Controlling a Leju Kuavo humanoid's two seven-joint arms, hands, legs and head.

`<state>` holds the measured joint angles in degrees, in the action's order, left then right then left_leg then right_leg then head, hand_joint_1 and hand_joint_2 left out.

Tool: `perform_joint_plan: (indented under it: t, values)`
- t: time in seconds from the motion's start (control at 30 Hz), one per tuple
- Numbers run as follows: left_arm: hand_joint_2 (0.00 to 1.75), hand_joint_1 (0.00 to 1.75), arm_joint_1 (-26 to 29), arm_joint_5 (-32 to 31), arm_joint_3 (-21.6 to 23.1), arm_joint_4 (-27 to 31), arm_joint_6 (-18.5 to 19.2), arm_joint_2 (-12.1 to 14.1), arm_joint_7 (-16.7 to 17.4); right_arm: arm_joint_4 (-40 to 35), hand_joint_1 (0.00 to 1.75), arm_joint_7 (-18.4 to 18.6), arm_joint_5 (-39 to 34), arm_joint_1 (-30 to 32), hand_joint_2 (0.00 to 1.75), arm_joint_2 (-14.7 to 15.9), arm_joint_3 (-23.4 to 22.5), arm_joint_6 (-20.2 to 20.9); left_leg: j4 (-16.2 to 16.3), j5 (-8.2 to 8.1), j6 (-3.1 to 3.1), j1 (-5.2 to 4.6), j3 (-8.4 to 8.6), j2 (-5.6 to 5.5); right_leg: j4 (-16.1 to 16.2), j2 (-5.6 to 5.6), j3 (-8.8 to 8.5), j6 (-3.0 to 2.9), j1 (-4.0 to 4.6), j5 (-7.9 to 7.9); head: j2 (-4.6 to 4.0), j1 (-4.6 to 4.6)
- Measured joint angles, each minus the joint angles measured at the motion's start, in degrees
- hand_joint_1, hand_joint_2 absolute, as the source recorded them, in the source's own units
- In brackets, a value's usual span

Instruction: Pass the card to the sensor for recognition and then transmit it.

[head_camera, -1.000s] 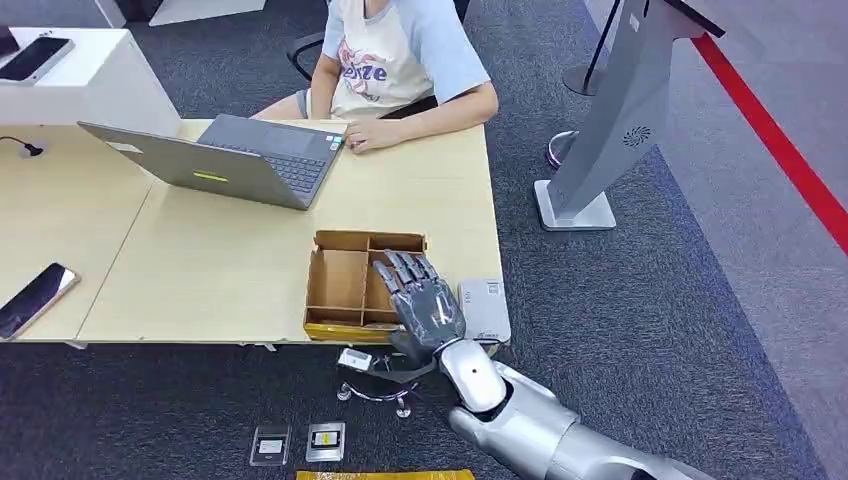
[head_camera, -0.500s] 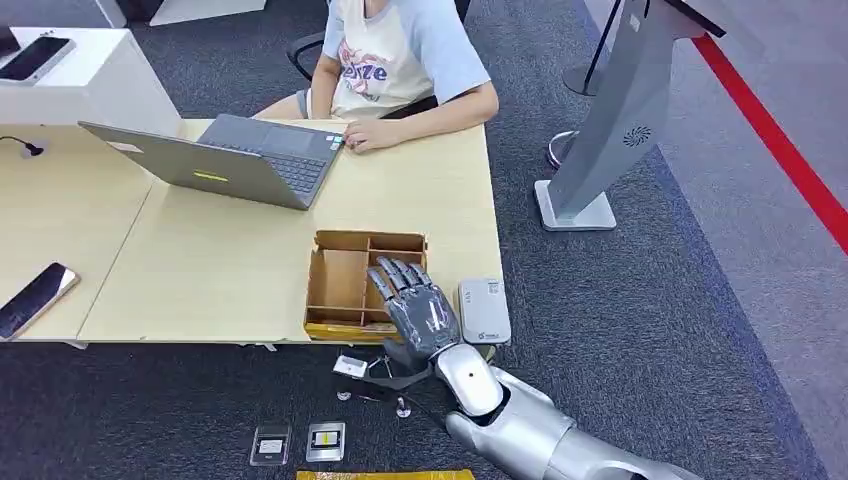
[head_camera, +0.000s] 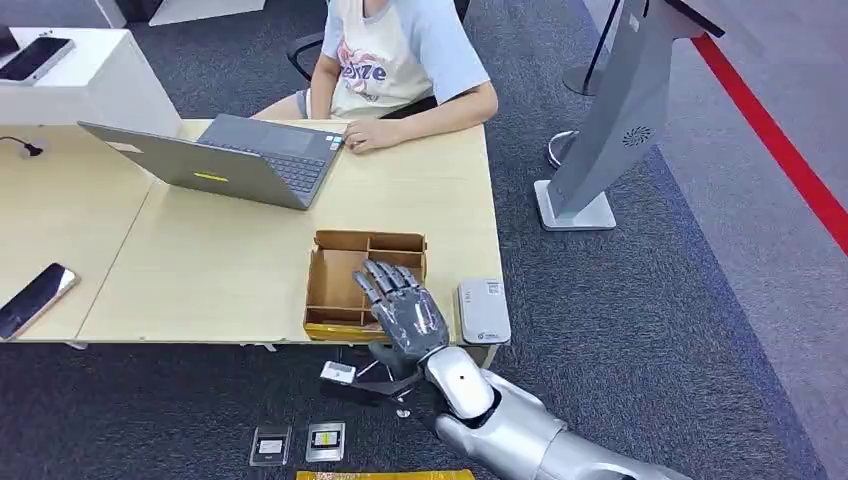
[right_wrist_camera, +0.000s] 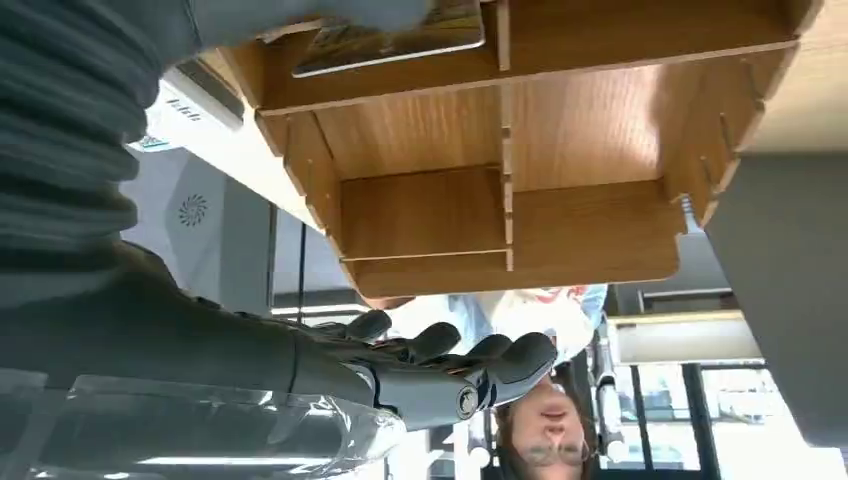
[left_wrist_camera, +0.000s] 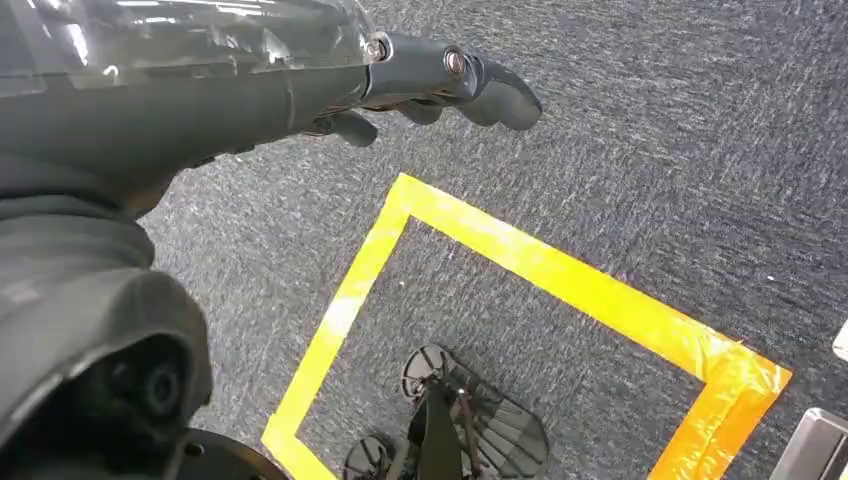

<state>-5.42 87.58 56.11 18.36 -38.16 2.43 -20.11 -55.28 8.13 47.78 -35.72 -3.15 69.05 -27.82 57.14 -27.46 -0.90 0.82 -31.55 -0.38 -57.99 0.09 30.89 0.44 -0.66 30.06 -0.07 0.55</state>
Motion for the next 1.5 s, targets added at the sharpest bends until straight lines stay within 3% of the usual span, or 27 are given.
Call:
perform_joint_plan:
  t: [0.03,0.43,0.47,0.5,0.53,1.5]
  values:
    - [0.0,0.0,0.0,0.0,0.0,0.0,0.0,0.0,0.0,0.07,1.75,-0.11,-0.07,0.0,1.75,-0.13,0.0,0.0,0.0,0.0,0.0,0.0,0.0,0.0,0.0,0.0,0.0,0.0,0.0,0.0,0.02,0.0]
    - [0.0,0.0,0.0,0.11,0.0,0.0,-0.11,0.0,0.52,1.33,1.75,-1.66,-1.27,0.0,1.75,-2.01,0.09,-0.04,0.0,0.0,0.0,0.0,0.0,0.0,0.0,0.0,0.0,0.0,0.0,0.0,0.0,0.0]
    - [0.0,0.0,0.0,0.11,0.0,0.0,-0.11,0.0,0.57,1.44,1.64,-1.66,-1.38,0.01,1.75,-2.08,0.09,-0.04,0.0,0.0,0.0,0.0,0.0,0.0,0.0,0.0,0.0,0.0,0.0,0.0,0.0,0.0]
    - [0.0,0.0,0.0,0.11,0.0,0.0,-0.11,0.0,0.66,1.53,0.68,-1.68,-1.49,0.01,1.75,-2.14,0.09,-0.04,0.0,0.0,0.0,0.0,0.0,0.0,0.0,0.0,0.0,0.0,0.0,0.0,0.0,0.0]
    - [0.0,0.0,0.0,0.11,0.0,0.0,-0.11,0.0,0.72,1.57,0.0,-1.68,-1.53,0.01,1.75,-2.16,0.09,-0.04,0.0,0.0,0.0,0.0,0.0,0.0,0.0,0.0,0.0,0.0,0.0,0.0,0.02,0.0]
    - [0.0,0.0,0.0,-0.15,0.02,0.0,-0.13,0.02,1.68,2.34,0.0,-1.05,-1.66,1.04,1.75,-2.14,0.09,-1.59,0.0,0.0,0.0,0.0,0.01,0.0,0.0,0.0,0.01,0.0,0.0,0.0,0.02,0.0]
